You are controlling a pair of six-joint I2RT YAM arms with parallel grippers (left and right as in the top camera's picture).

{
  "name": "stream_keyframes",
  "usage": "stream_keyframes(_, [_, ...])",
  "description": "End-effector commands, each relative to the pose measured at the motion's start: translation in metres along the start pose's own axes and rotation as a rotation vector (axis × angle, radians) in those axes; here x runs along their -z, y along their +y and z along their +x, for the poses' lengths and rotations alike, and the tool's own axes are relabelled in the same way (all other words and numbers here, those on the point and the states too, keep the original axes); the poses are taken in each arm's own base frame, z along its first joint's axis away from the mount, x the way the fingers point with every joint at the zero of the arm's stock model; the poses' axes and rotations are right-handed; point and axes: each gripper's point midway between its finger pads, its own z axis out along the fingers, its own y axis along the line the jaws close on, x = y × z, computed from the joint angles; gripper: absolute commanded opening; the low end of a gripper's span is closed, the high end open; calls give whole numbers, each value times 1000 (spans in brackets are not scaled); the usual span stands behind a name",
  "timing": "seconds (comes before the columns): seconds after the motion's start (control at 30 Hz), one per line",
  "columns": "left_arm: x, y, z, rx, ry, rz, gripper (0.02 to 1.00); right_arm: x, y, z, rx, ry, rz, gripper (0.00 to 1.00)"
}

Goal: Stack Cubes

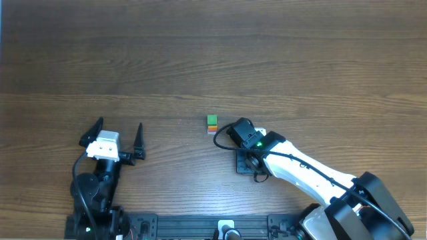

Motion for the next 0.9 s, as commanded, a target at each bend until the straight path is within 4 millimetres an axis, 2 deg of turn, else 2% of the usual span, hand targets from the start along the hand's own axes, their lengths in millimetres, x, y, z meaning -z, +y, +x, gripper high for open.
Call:
stream_keyframes(0.03, [0, -3, 1, -19, -3, 14, 1000, 7, 3, -3, -2, 14, -1, 60])
stream_keyframes(0.27, [0, -3, 1, -18, -2, 14, 1000, 46, 19, -24, 36, -7, -7, 9])
stream_keyframes(0.43, [0, -3, 1, -18, -2, 14, 1000, 89, 38, -48, 54, -59, -43, 12])
stream_keyframes(0.47, [0, -3, 1, -18, -2, 14, 1000, 104, 42, -55, 53, -78, -48, 12])
stream_keyframes(0.57, [0, -3, 1, -18, -2, 14, 1000, 127, 48, -66, 52, -101, -46, 9])
stream_keyframes(0.73, [0, -3, 1, -19, -3, 14, 1000, 150, 63, -85, 53, -104, -39, 9])
stream_keyframes(0.9, [0, -3, 1, -18, -2, 14, 1000, 159, 84, -112, 61, -91, -25, 12])
